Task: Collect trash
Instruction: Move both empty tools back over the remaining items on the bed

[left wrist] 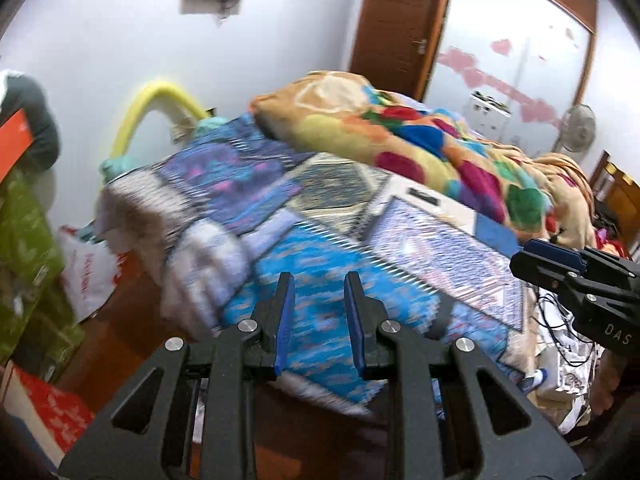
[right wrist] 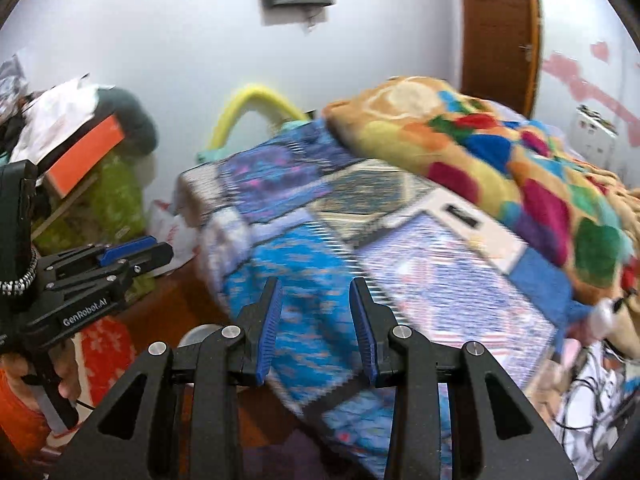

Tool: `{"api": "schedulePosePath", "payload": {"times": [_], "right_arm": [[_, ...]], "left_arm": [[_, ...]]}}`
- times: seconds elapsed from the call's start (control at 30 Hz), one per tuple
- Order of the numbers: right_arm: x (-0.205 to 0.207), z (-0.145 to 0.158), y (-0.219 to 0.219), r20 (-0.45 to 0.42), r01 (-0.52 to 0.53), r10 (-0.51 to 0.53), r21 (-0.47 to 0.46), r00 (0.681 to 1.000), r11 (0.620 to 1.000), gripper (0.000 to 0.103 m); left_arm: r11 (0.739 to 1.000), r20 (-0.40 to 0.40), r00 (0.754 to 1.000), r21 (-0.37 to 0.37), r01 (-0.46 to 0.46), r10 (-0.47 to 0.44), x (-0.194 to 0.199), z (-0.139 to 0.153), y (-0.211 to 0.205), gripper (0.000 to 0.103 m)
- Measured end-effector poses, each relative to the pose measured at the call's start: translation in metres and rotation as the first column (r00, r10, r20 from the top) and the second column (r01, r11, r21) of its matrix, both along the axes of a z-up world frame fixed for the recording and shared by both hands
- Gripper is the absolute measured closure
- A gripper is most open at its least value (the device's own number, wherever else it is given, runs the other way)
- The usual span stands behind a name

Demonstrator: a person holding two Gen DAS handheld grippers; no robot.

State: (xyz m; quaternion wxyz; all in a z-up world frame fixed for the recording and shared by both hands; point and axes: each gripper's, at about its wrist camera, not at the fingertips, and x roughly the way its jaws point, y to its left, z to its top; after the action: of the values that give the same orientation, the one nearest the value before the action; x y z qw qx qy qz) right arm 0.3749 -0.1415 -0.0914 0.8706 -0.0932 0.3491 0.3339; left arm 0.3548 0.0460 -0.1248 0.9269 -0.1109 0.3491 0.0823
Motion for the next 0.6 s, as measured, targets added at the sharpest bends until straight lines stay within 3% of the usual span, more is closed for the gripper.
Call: {"api": "schedulePosePath", "payload": {"times": [0.1, 0.23, 0.37, 0.5, 0.6], "right_arm": [[0.022, -0.004, -0.028, -0.003, 0.075, -0.075, -0.002, 0.997, 0.997, 0.071], [0.058, -0.016, -0.061, -0.044, 0.173, -0.172, 0.004, 0.984, 0.985, 0.071], [0.092, -0.033, -0.080, -0.104, 0.221, -0.218, 0.016, 0.970, 0.975, 0.069], [0.126, -0.054, -0.087, -0.153, 0.237, -0.230, 0.031, 0.961, 0.971, 0.048], [0.157, -0.072, -0.086, -0.175, 0.261, -0.250, 0.039, 0.952, 0.965, 0.042]], "left_arm": [[0.999, 0.005, 0.999, 0.001, 0.050, -0.050, 0.028, -0.001, -0.027, 0.077], [0.996, 0.003, 0.996, 0.001, 0.090, -0.090, 0.066, -0.003, -0.055, 0.053], [0.992, -0.010, 0.992, 0.007, 0.127, -0.127, 0.112, -0.009, -0.076, 0.049], [0.989, -0.029, 0.988, 0.006, 0.151, -0.151, 0.148, -0.020, -0.086, 0.046], [0.986, -0.055, 0.984, -0.003, 0.167, -0.167, 0.178, -0.032, -0.088, 0.045]]}}
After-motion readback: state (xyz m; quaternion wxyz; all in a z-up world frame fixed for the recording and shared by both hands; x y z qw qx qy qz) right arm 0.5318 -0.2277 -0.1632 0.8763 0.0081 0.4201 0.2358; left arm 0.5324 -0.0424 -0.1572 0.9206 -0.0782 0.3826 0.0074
